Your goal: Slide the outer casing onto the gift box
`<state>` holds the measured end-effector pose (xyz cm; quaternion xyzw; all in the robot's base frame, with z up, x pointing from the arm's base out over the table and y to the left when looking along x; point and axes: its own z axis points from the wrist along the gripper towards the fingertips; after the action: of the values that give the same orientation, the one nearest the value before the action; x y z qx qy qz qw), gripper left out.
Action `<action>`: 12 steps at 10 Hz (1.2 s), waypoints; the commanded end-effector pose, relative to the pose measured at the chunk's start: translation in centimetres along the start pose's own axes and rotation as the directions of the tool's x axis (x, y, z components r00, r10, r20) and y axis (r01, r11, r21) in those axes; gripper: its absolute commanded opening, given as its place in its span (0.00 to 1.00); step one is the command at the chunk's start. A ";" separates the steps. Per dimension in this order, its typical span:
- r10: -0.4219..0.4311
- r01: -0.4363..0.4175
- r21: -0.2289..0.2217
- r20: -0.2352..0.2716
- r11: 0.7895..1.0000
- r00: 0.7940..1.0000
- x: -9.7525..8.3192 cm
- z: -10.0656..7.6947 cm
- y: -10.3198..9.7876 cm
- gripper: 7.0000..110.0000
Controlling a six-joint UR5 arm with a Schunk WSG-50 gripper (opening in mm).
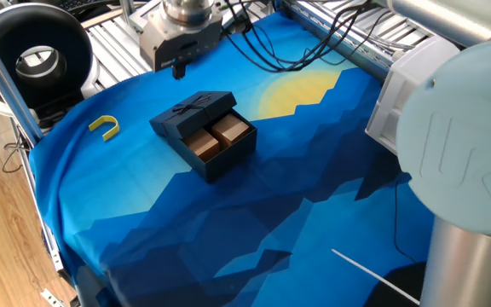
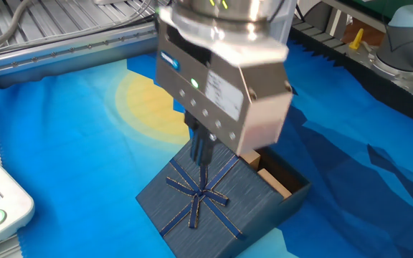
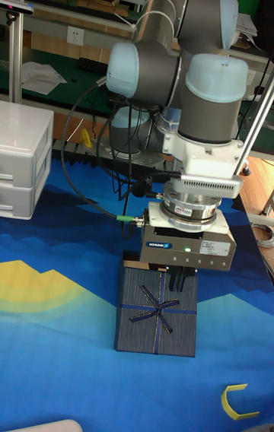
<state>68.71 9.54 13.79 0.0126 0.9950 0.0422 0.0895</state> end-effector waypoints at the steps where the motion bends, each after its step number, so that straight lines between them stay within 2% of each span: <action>1: -0.005 0.005 -0.001 0.010 1.000 1.000 -0.7 -0.6 -0.3 0.00; 3: -0.005 0.006 0.026 -0.033 1.000 0.999 0.1 -1.3 -1.3 0.00; 5: -0.001 0.002 0.034 -0.017 0.999 1.000 -0.3 -1.3 -1.5 0.00; 6: 0.000 0.001 0.021 -0.020 1.000 1.000 -0.2 -1.3 -1.2 0.00; 7: -0.017 0.017 -0.007 -0.007 1.000 1.000 -0.5 -1.3 -0.5 0.00; 8: -0.028 0.028 -0.008 0.014 1.000 1.000 -1.1 -1.3 -0.4 0.00; 10: -0.052 0.051 0.010 0.101 0.999 0.994 -3.2 -1.4 -0.8 0.00; 12: -0.060 0.060 -0.005 0.101 0.998 0.993 -3.6 -1.4 -0.4 0.00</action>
<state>70.94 8.62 15.35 -0.0097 0.9916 0.0343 0.1245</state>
